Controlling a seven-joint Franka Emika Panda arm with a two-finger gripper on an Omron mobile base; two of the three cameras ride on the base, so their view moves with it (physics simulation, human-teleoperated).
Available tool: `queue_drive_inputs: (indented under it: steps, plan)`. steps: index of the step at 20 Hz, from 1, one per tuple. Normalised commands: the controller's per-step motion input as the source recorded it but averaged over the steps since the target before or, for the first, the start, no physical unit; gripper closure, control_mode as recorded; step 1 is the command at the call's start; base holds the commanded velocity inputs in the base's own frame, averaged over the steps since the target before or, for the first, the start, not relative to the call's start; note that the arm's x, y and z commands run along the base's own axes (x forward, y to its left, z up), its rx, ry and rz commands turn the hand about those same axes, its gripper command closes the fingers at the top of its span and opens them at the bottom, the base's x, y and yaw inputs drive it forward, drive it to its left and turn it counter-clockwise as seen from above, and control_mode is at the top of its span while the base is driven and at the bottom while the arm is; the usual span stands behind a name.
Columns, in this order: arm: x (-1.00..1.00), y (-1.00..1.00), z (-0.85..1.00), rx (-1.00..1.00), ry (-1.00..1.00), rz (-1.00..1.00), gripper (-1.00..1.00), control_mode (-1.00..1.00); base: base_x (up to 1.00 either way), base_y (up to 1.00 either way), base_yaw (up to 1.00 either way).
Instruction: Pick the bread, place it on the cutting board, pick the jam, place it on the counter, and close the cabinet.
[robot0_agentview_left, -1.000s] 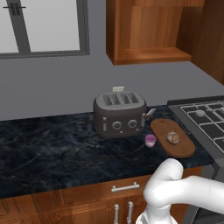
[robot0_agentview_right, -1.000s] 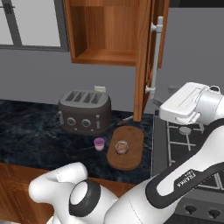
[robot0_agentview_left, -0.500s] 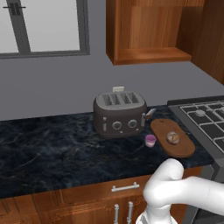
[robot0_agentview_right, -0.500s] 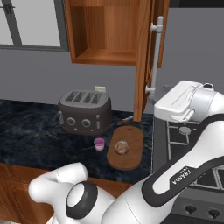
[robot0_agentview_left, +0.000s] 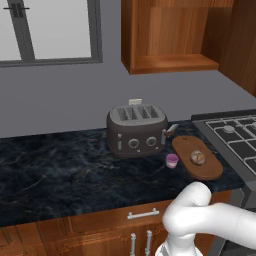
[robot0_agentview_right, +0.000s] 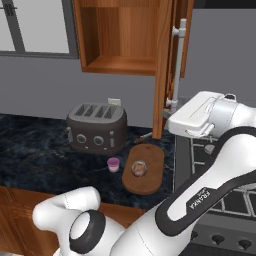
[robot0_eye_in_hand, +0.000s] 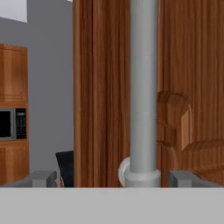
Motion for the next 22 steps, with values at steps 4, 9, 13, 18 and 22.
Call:
queue_drive_inputs:
  steps: [4,9,13,18,22]
  plan:
    - [0.00,0.20,0.00,0.00,0.00,0.00,-1.00,-1.00,0.00,0.00,0.00]
    - [0.00,0.27,0.00,0.00,0.00,0.00,-1.00,-1.00,0.00,0.00,0.00]
    - [0.00,0.35,0.00,0.00,0.00,0.00,-1.00,-1.00,0.00,0.00,0.00]
    - [0.00,0.37,0.00,0.00,0.00,0.00,-1.00,-1.00,0.00,0.00,0.00]
    - [0.00,0.34,0.00,0.00,0.00,-0.01,-1.00,-1.00,0.00,0.00,0.00]
